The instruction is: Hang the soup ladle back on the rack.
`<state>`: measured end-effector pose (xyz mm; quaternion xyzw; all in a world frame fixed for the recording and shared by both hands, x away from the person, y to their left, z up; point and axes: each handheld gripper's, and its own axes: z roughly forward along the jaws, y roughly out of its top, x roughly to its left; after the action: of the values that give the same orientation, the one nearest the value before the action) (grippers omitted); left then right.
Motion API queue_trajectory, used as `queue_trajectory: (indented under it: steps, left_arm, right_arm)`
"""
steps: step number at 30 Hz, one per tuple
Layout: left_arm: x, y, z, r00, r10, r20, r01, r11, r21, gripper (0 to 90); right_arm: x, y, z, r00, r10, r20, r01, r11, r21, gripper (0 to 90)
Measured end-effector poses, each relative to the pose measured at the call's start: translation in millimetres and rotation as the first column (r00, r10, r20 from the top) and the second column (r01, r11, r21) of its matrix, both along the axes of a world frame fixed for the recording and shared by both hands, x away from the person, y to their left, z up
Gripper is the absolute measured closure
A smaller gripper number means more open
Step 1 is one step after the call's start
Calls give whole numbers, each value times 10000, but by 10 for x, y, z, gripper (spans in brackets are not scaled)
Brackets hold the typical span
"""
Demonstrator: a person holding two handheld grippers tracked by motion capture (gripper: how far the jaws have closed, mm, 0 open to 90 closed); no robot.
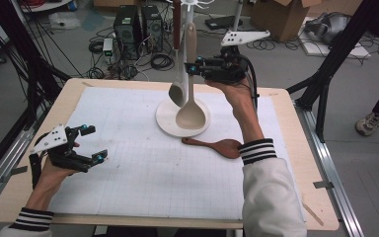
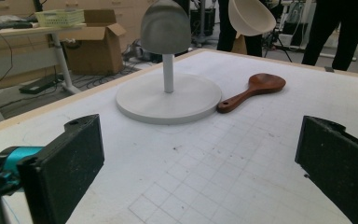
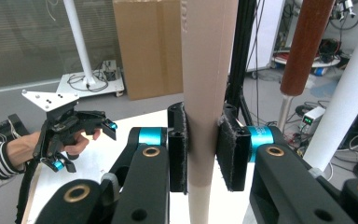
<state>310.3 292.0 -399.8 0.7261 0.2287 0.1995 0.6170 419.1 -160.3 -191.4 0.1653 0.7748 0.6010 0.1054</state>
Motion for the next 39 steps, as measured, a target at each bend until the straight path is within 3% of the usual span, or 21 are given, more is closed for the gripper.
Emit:
queue_trajectory:
  steps: [11,16,39]
  left_arm:
    - [2,27,-50,10000,19,-29,-19,10000,95,17]
    - [13,24,-70,9999,41,-96,-40,10000,77,17]
    - [24,42,-86,9999,6,-173,-4,9999,104,17]
  right_arm:
    - [260,46,86,9983,88,-579,-83,9999,89,766]
    - [340,65,113,9979,52,-643,-49,10000,49,766]
    - [549,107,86,9947,-174,-1012,176,9998,11,767]
